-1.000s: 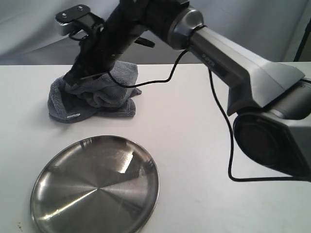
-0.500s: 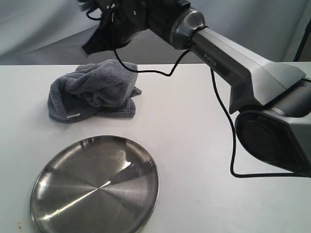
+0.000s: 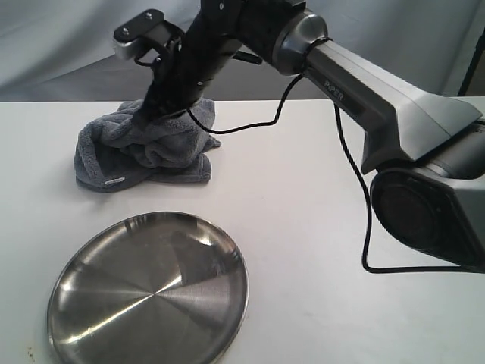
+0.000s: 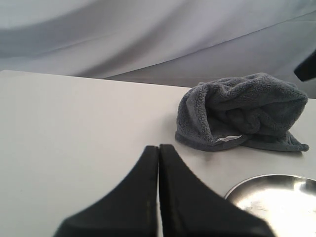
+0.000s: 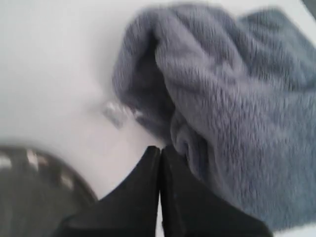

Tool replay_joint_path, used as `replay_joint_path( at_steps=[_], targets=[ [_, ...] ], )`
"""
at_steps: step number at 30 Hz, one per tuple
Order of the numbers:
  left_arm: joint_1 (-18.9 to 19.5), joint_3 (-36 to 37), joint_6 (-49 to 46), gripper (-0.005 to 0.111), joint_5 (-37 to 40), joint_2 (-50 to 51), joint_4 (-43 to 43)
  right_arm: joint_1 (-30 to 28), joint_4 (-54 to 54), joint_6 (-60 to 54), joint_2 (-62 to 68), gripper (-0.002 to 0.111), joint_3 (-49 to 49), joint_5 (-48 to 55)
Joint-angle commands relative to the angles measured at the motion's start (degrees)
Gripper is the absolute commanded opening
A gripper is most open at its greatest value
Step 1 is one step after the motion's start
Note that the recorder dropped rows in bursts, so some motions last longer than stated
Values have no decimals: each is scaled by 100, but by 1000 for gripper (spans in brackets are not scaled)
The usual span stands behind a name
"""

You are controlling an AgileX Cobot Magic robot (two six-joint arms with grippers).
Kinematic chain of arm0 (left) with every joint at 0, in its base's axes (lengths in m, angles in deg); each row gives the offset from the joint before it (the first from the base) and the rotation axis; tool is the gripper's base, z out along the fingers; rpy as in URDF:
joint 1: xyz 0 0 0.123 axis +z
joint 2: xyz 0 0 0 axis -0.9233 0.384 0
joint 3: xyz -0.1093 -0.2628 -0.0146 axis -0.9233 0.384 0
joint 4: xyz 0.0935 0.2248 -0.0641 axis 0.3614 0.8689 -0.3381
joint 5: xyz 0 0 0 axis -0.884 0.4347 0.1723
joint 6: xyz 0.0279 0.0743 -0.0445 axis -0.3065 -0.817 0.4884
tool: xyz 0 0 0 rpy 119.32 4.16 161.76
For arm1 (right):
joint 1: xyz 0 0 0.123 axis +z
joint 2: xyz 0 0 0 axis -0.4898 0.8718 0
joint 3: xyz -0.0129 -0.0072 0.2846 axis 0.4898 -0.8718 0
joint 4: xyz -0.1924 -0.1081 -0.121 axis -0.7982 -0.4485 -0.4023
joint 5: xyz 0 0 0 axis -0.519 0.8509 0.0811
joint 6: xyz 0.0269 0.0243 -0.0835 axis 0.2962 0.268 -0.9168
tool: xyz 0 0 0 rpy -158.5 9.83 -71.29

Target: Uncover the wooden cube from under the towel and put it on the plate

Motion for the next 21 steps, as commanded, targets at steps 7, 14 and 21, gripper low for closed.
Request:
replay_joint_path(
  at_steps=[7,14,21],
  targets=[
    [10,26,28,2,-41,-29,-46,-2,474,-144,-31,0,-6,-1787],
    [10,26,28,2,-41,-29,-46,-2,-48,-144,-31,0,-6,-1728],
    [10,26,28,2,-41,-29,-46,-2,-48,-134,-31,0,-6,-1563]
  ],
)
